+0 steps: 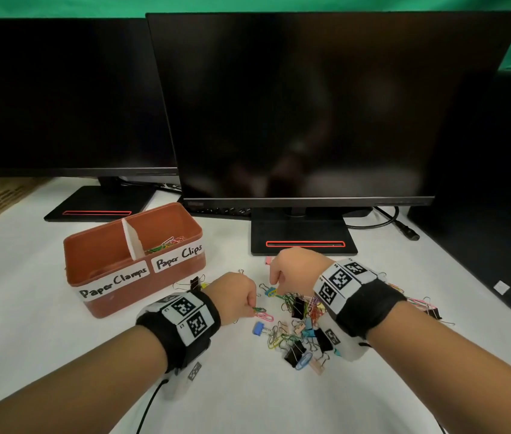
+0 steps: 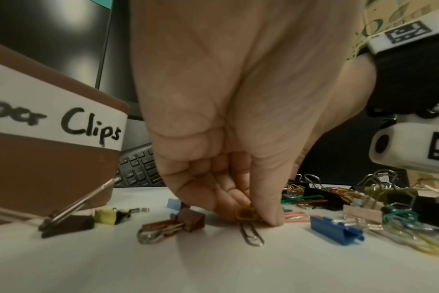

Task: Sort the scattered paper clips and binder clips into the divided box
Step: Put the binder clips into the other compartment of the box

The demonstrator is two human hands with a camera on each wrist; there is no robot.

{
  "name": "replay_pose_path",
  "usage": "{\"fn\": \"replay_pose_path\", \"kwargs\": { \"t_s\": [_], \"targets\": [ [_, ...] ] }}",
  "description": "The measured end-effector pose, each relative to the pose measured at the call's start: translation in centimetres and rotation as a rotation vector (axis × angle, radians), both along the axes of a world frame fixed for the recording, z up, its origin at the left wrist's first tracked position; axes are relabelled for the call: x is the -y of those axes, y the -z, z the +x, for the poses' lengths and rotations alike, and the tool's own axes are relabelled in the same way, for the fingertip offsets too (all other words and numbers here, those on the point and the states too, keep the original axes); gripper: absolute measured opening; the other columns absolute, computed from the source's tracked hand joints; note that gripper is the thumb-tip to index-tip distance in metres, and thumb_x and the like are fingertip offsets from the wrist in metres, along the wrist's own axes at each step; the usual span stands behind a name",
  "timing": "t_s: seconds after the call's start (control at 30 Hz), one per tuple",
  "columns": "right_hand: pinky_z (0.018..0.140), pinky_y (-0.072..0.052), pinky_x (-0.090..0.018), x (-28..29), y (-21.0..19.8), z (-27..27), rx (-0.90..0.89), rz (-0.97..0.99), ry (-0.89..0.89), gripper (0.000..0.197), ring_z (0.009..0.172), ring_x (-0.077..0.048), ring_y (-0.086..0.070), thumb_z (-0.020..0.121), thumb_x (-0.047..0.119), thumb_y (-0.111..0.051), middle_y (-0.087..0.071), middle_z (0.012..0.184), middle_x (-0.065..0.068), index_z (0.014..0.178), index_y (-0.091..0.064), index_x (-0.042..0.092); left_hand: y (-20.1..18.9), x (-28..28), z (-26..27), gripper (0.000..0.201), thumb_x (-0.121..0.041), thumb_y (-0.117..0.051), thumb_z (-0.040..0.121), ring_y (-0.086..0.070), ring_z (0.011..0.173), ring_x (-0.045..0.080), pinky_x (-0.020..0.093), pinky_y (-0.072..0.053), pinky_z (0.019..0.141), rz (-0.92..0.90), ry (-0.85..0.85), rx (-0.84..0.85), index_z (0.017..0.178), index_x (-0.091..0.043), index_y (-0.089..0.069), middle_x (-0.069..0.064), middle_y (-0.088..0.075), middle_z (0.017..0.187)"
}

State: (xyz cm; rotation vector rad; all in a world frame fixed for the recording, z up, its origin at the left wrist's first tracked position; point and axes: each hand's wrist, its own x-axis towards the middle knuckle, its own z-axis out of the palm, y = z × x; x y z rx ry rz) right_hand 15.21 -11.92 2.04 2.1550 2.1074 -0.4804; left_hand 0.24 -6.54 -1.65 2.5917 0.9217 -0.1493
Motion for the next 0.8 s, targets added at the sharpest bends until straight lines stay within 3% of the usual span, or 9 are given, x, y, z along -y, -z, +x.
{"fn": "replay_pose_path", "kwargs": {
  "t_s": [0.13, 0.27, 0.53, 0.7, 0.8],
  "targets": [
    [0.091, -0.052, -0.033, -0.6, 0.8, -0.3, 0.054, -0.081, 0.057, 0.036, 0.104, -0.023, -0.061, 0.08, 0.024, -0.071, -0.064, 0.115, -0.006, 0.112, -0.065, 0.007, -0.3, 0.1, 0.2, 0.021, -0.019, -0.059, 0.088, -0.06, 0.098, 0.022, 0.03, -0.048, 0.087, -0.017, -0.003, -0.061, 0.102, -0.005, -0.066, 0.01, -0.067, 0.104],
    [0.092, -0.053, -0.035, -0.8, 1.1, -0.5, -0.006, -0.102, 0.128, 0.047, 0.107, -0.024, -0.061, 0.079, 0.021, -0.072, -0.063, 0.117, -0.009, 0.121, -0.057, 0.006, -0.2, 0.0, 0.0, 0.019, -0.018, -0.06, 0.087, -0.058, 0.101, 0.021, 0.028, -0.046, 0.087, -0.045, -0.025, -0.034, 0.104, -0.01, -0.063, 0.007, -0.064, 0.107],
    [0.087, -0.055, -0.032, -0.8, 1.7, -0.5, -0.004, -0.078, 0.076, 0.031, 0.099, -0.021, -0.064, 0.078, 0.013, -0.069, -0.067, 0.109, -0.006, 0.108, -0.064, 0.007, -0.2, 0.1, 0.2, 0.019, -0.018, -0.054, 0.09, -0.057, 0.102, 0.025, 0.027, -0.043, 0.082, -0.025, 0.021, -0.095, 0.103, -0.007, -0.062, 0.011, -0.064, 0.107],
    [0.08, -0.046, -0.021, -0.4, 1.4, -0.1, -0.084, -0.052, 0.053, 0.023, 0.102, -0.016, -0.061, 0.081, 0.012, -0.068, -0.066, 0.111, 0.001, 0.103, -0.071, 0.013, 0.2, 0.3, 0.2, 0.018, -0.02, -0.052, 0.092, -0.056, 0.1, 0.028, 0.032, -0.043, 0.083, 0.023, 0.049, -0.134, 0.101, -0.007, -0.059, 0.014, -0.061, 0.106],
    [0.082, -0.049, -0.022, -0.1, 0.4, 0.1, -0.117, 0.033, 0.067, 0.02, 0.097, -0.015, -0.063, 0.084, 0.012, -0.064, -0.068, 0.109, 0.001, 0.102, -0.071, 0.014, 0.3, 0.3, -0.1, 0.021, -0.031, -0.054, 0.091, -0.055, 0.087, 0.025, 0.029, -0.041, 0.075, 0.029, 0.034, -0.098, 0.088, -0.011, -0.058, 0.011, -0.059, 0.091]
  ]
}}
